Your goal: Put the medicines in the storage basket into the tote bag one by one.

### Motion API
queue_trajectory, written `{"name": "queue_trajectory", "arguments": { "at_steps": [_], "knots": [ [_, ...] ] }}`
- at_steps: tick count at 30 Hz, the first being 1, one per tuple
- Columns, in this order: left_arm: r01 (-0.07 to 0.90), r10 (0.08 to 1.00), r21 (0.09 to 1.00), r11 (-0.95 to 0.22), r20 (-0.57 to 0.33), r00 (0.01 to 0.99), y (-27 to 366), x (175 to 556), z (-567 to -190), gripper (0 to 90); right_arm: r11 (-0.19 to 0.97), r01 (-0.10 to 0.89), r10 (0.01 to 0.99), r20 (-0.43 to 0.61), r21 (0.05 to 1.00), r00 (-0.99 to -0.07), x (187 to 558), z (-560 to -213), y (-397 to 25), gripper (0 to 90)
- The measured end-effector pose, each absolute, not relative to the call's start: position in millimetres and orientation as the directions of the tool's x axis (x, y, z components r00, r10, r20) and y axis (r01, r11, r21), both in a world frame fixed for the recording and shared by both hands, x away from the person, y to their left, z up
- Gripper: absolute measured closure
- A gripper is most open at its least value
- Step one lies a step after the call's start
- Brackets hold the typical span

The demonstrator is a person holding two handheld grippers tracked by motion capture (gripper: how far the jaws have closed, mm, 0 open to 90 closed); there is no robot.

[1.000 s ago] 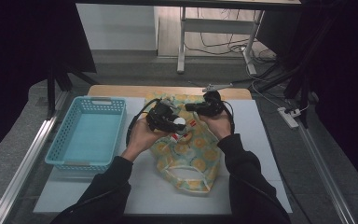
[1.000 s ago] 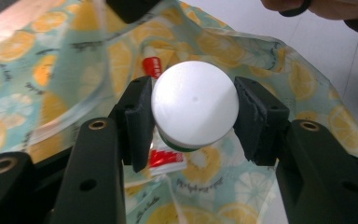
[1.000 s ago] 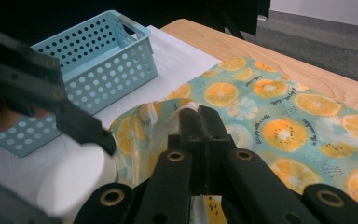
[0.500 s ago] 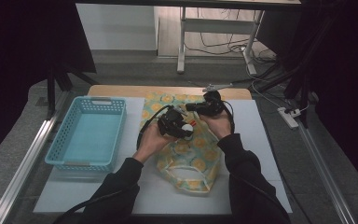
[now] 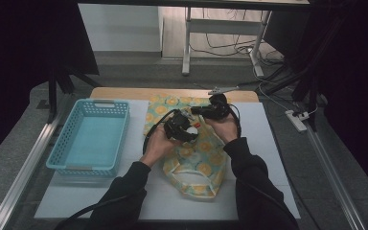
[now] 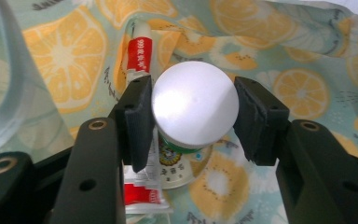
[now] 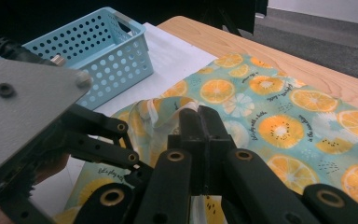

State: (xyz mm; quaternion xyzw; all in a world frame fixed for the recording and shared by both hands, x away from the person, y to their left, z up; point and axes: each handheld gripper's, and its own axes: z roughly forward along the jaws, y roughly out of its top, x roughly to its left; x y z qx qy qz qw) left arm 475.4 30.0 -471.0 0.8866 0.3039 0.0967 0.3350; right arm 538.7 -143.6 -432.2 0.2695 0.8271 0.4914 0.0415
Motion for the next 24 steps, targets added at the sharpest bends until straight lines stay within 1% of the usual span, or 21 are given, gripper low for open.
{"name": "queue_trajectory", "arguments": {
  "at_steps": [3,5,7,10,17,22,24],
  "knots": [
    [0.468,0.599,0.654,-0.595,-0.028,0.8,29.8,476.5,-471.2,50.0,0.369,0.403,0.486,0.196,0.837,-0.852,538.8,-432.8,-143.6,90.0],
    [0.452,0.593,0.655,-0.606,-0.007,0.805,29.3,476.1,-471.6,48.8,0.37,0.404,0.485,0.197,0.837,-0.852,538.7,-432.9,-143.8,90.0],
    [0.446,0.591,0.66,-0.605,-0.003,0.807,28.8,475.6,-472.1,41.1,0.37,0.403,0.485,0.196,0.837,-0.852,538.7,-433.1,-143.9,90.0],
    [0.456,0.598,0.662,-0.594,-0.016,0.801,28.2,474.6,-470.9,35.2,0.371,0.403,0.484,0.196,0.837,-0.853,538.3,-433.2,-143.9,90.0],
    [0.466,0.603,0.676,-0.571,-0.04,0.797,32.6,469.9,-460.7,27.3,0.372,0.405,0.485,0.197,0.835,-0.852,537.5,-433.3,-145.6,90.0],
    [0.479,0.6,0.7,-0.53,-0.09,0.795,41.1,464.3,-452.7,19.8,0.37,0.405,0.487,0.197,0.836,-0.851,537.1,-433.0,-147.8,90.0],
    [0.477,0.597,0.703,-0.528,-0.093,0.797,43.7,461.7,-450.3,17.4,0.37,0.407,0.488,0.198,0.835,-0.85,536.7,-433.1,-148.1,90.0]
  ]
}}
